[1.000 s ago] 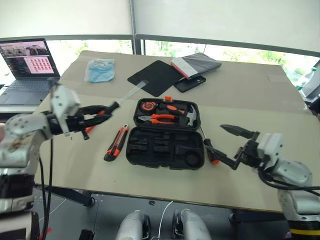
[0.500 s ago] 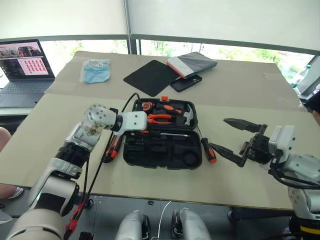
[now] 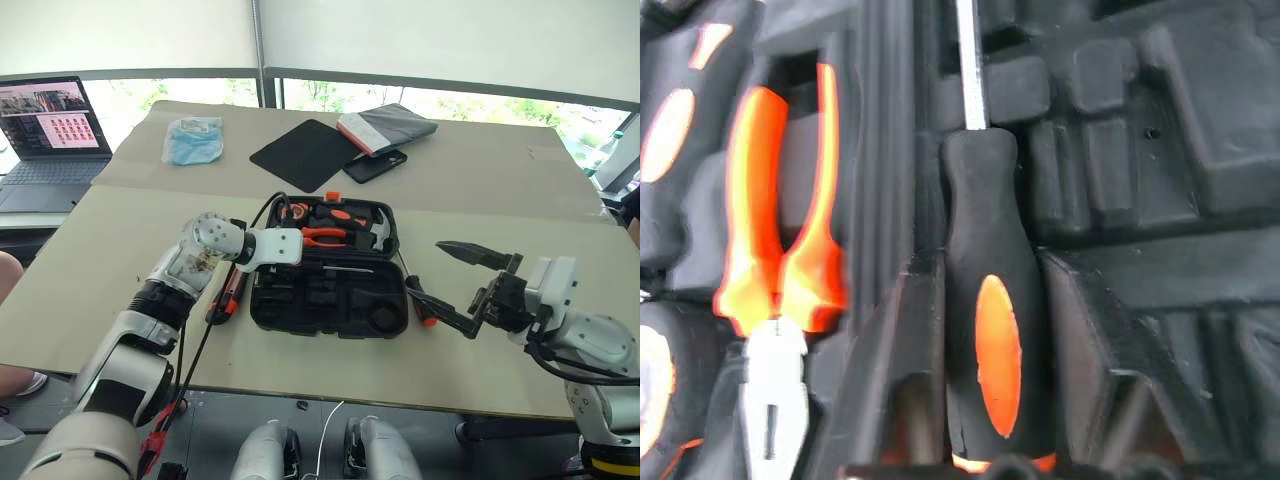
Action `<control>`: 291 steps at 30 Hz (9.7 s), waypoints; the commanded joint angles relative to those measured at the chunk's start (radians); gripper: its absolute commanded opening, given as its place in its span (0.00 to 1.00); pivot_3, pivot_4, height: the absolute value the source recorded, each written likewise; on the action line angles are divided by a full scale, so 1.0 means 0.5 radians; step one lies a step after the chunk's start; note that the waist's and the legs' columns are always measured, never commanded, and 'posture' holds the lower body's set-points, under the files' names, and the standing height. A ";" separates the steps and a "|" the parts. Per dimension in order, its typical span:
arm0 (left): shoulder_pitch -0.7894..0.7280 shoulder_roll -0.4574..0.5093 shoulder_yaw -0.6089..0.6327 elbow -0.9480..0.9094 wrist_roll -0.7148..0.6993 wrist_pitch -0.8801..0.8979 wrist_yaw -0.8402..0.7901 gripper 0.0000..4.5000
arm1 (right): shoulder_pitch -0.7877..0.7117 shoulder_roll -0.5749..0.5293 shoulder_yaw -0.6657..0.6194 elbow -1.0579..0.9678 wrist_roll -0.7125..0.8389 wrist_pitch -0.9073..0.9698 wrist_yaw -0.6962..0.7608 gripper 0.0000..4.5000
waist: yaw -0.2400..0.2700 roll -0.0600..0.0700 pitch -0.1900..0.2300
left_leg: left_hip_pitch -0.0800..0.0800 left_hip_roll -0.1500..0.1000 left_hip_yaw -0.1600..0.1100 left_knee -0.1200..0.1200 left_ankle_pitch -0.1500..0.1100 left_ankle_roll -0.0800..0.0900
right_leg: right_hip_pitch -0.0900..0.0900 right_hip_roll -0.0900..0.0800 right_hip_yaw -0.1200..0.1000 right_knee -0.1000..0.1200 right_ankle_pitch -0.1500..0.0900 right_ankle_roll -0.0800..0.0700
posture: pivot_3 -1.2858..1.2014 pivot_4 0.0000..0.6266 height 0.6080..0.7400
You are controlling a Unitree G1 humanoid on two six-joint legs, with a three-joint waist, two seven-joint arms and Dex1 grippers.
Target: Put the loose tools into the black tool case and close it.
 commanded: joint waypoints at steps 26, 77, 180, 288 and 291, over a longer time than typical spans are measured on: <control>0.305 -0.359 0.159 0.028 -0.204 0.426 0.366 0.11 | 0.223 0.121 -0.004 -0.103 -0.073 0.014 -0.116 1.00 | 0.012 0.004 -0.003 | 0.021 0.000 -0.002 0.004 -0.017 0.026 | 0.029 -0.013 -0.002 -0.006 0.000 0.006 | 0.52 0.24 1.00; 1.152 0.215 0.853 -1.389 -1.422 0.529 -0.215 1.00 | -0.363 0.118 0.170 -0.119 -0.199 2.213 -1.219 0.47 | -0.005 0.020 -0.010 | 0.007 -0.004 -0.001 -0.007 -0.011 0.000 | 0.009 -0.018 -0.001 -0.006 -0.006 0.012 | 0.52 0.24 1.00; 2.399 0.125 2.227 -0.777 -1.346 0.350 0.830 1.00 | -0.124 0.390 -0.041 0.334 -0.093 -0.052 0.257 0.99 | -0.020 0.017 -0.009 | 0.010 0.002 0.000 -0.014 -0.026 -0.013 | -0.006 -0.025 -0.004 -0.007 -0.004 0.000 | 0.52 0.24 1.00; 0.503 0.071 0.310 -0.571 -0.516 0.537 -0.099 0.06 | -0.057 0.039 0.189 0.057 0.003 0.238 0.262 1.00 | 0.000 0.003 -0.001 | 0.003 0.002 0.005 0.008 -0.011 0.000 | 0.002 -0.001 0.002 0.004 -0.002 0.004 | 0.52 0.24 1.00; 0.514 0.053 0.289 -0.538 -0.451 0.558 -0.006 0.02 | -0.062 0.037 0.192 0.061 0.001 0.231 0.273 1.00 | 0.000 0.003 -0.001 | 0.003 0.001 0.005 0.008 -0.011 0.001 | 0.002 -0.002 0.002 0.003 -0.002 0.004 | 0.52 0.24 1.00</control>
